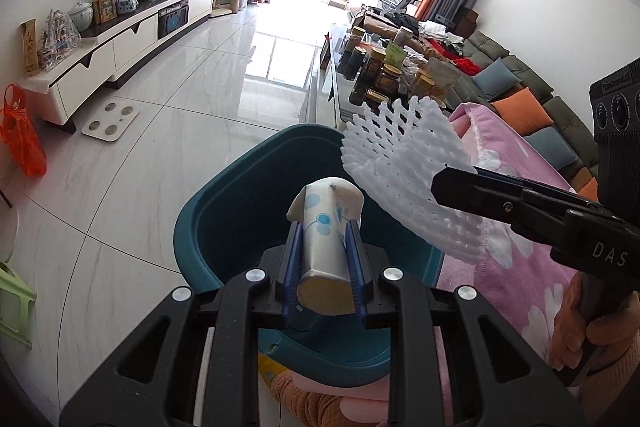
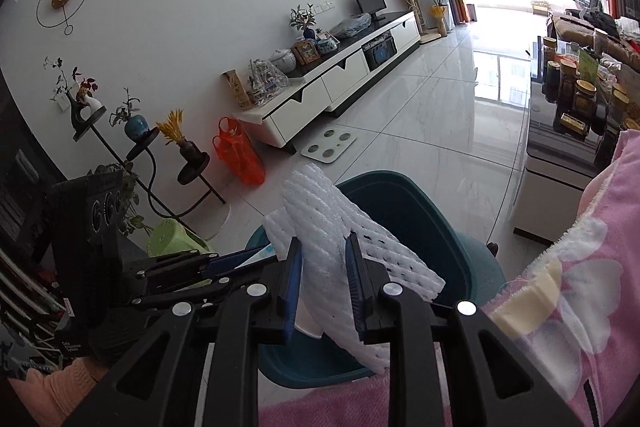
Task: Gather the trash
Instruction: 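Carry the foam net and paper cup to the teal bin and release both, then return to the table and grasp the gold wrapper with the left gripper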
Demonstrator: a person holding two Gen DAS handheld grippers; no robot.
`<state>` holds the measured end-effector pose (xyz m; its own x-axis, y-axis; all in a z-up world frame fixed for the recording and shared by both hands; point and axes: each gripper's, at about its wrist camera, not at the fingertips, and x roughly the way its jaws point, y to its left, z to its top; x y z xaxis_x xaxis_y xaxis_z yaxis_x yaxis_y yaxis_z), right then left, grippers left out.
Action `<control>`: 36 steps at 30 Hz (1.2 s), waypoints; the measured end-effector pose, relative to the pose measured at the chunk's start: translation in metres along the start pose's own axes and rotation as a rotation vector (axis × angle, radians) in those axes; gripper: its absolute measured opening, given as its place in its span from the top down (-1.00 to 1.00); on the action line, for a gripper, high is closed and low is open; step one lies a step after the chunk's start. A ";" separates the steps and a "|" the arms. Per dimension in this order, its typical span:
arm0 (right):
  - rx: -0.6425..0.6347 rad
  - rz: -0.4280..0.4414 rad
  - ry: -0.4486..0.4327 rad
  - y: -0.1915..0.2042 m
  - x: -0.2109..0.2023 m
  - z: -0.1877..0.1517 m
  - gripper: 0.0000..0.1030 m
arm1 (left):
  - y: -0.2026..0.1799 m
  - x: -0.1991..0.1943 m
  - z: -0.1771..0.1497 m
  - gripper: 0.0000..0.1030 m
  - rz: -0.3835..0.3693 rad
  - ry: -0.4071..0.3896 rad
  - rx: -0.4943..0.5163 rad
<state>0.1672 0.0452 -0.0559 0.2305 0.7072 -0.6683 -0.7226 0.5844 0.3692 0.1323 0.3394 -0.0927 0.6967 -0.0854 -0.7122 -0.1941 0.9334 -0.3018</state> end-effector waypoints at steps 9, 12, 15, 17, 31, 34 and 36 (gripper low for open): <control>0.040 -0.048 0.040 -0.009 0.009 -0.003 0.37 | -0.014 0.040 -0.003 0.35 0.015 0.039 -0.017; 0.049 -0.050 0.028 -0.014 0.004 -0.004 0.30 | -0.015 0.039 -0.004 0.29 0.021 0.023 -0.026; 0.059 -0.044 0.011 -0.016 -0.002 -0.004 0.18 | -0.020 0.028 -0.009 0.19 0.034 -0.012 -0.024; 0.067 -0.039 0.006 -0.019 -0.003 -0.005 0.12 | -0.023 0.020 -0.009 0.16 0.041 -0.032 -0.024; 0.009 -0.070 -0.168 -0.010 -0.101 -0.039 0.10 | -0.085 -0.052 -0.032 -0.26 -0.043 -0.177 0.151; 0.013 -0.114 -0.226 -0.015 -0.140 -0.060 0.08 | -0.121 -0.062 -0.044 -0.31 -0.120 -0.187 0.229; 0.020 -0.152 -0.263 -0.018 -0.167 -0.077 0.08 | -0.148 -0.065 -0.053 -0.33 -0.174 -0.178 0.282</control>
<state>0.0917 -0.1143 -0.0012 0.4975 0.6885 -0.5277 -0.6545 0.6972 0.2926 0.0788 0.1882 -0.0352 0.8167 -0.2124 -0.5366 0.1183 0.9717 -0.2045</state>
